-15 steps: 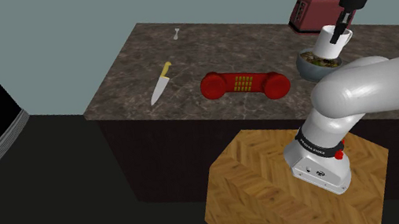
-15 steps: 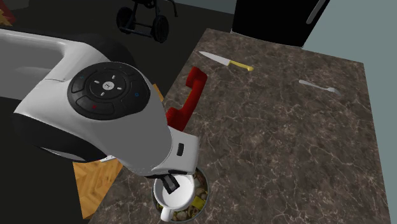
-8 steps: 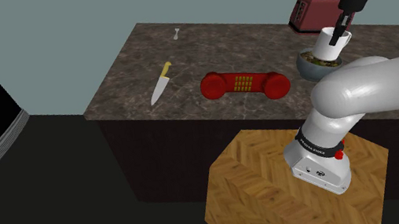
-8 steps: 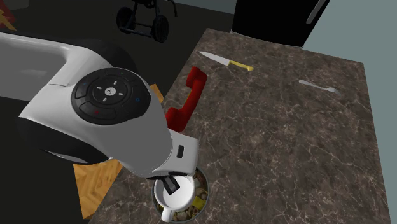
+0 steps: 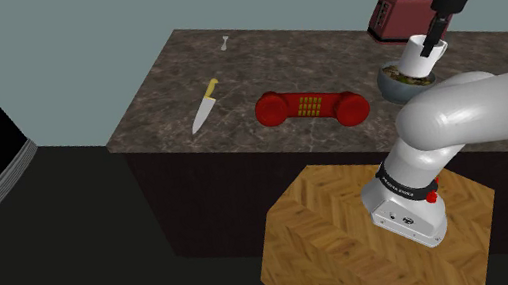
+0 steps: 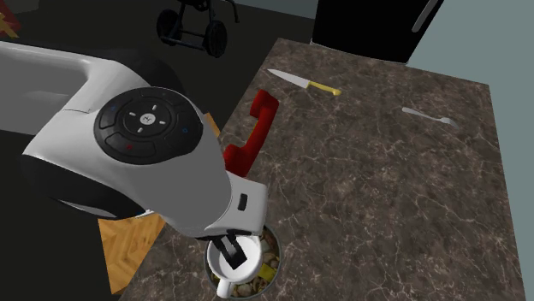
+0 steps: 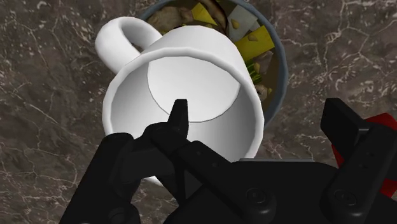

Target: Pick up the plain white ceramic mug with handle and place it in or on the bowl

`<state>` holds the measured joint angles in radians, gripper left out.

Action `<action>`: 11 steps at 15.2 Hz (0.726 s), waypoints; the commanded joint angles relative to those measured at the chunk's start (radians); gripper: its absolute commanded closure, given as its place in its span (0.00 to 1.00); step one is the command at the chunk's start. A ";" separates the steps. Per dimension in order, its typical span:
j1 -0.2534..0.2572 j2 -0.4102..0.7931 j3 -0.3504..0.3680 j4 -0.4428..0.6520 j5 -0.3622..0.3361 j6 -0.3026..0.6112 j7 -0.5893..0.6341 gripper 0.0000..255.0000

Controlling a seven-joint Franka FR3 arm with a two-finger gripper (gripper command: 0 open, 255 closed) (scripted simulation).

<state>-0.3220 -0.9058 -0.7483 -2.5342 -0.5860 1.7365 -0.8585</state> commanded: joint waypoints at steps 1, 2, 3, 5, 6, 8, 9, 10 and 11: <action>0.006 0.000 0.026 0.046 0.023 -0.047 -0.006 0.00; 0.011 0.001 0.042 0.076 0.037 -0.077 -0.009 0.00; 0.014 0.004 0.054 0.101 0.048 -0.100 -0.012 0.00; 0.014 0.003 0.055 0.100 0.048 -0.100 -0.012 0.00; 0.014 0.004 0.054 0.101 0.048 -0.100 -0.012 0.00; 0.014 0.004 0.054 0.101 0.048 -0.100 -0.012 0.00; 0.014 0.004 0.054 0.101 0.048 -0.100 -0.012 0.00; 0.014 0.004 0.054 0.101 0.048 -0.100 -0.012 0.00; 0.014 0.004 0.054 0.101 0.048 -0.100 -0.012 0.00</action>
